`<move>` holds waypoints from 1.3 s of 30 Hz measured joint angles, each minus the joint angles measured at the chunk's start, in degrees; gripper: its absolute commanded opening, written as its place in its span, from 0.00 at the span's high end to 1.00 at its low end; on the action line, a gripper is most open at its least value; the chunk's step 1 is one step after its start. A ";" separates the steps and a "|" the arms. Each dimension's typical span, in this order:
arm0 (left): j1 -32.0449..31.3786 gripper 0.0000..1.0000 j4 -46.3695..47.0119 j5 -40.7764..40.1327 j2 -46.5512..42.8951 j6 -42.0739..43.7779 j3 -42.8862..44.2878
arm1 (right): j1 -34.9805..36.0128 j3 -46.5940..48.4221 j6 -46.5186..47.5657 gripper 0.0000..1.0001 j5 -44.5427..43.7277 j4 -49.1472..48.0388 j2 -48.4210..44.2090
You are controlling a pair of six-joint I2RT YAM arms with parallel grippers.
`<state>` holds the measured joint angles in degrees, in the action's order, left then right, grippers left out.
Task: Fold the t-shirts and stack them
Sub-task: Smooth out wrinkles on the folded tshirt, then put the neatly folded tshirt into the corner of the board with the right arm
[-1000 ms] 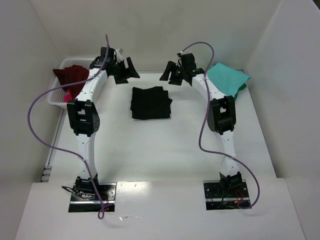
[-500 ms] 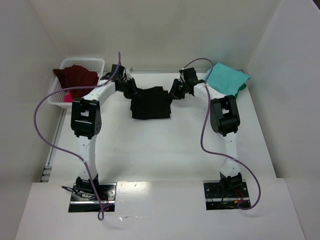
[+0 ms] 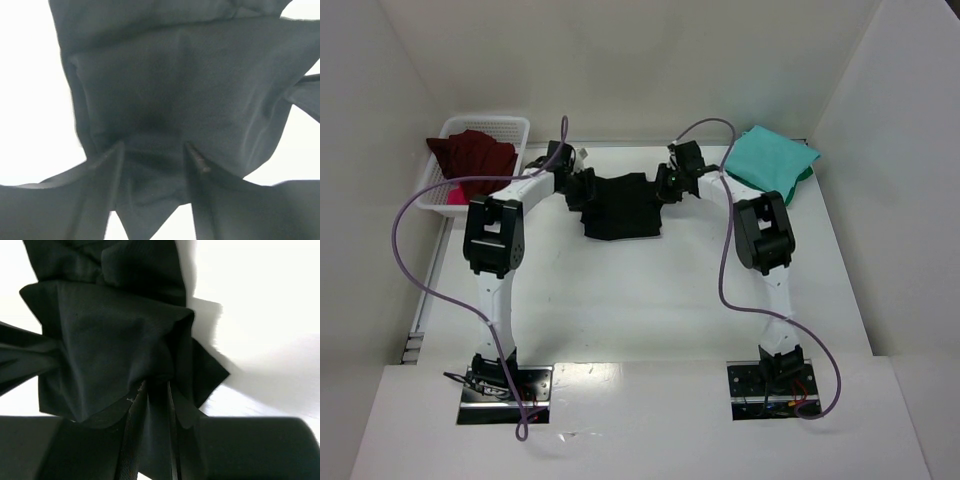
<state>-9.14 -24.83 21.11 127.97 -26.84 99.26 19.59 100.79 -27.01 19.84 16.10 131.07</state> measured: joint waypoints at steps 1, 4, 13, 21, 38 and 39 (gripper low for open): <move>0.14 0.30 -0.16 -0.30 -0.23 0.27 0.48 | -0.13 0.00 0.17 0.69 -0.74 0.13 -0.22; 1.03 0.19 -0.71 -1.52 -2.49 1.43 0.86 | -0.48 0.02 0.85 0.54 -3.27 0.95 -1.76; 2.37 0.00 -0.33 -3.70 -16.27 3.04 -3.45 | -1.22 -4.33 2.69 0.04 -7.32 0.94 -13.22; 1.79 0.00 -1.53 -3.39 -23.93 3.12 -11.69 | -1.22 -11.30 2.87 0.05 -3.40 -0.92 -11.94; 1.79 0.00 -2.98 -1.67 -33.19 4.36 -16.94 | -1.31 -5.02 2.47 0.10 4.51 -2.60 -1.92; 1.79 0.00 -3.28 -1.67 -33.19 4.38 -17.23 | -1.31 -4.59 2.41 0.10 4.68 -2.63 -1.56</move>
<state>-7.35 -28.11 19.44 94.78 -22.46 82.03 18.28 96.21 -24.60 24.52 13.47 129.51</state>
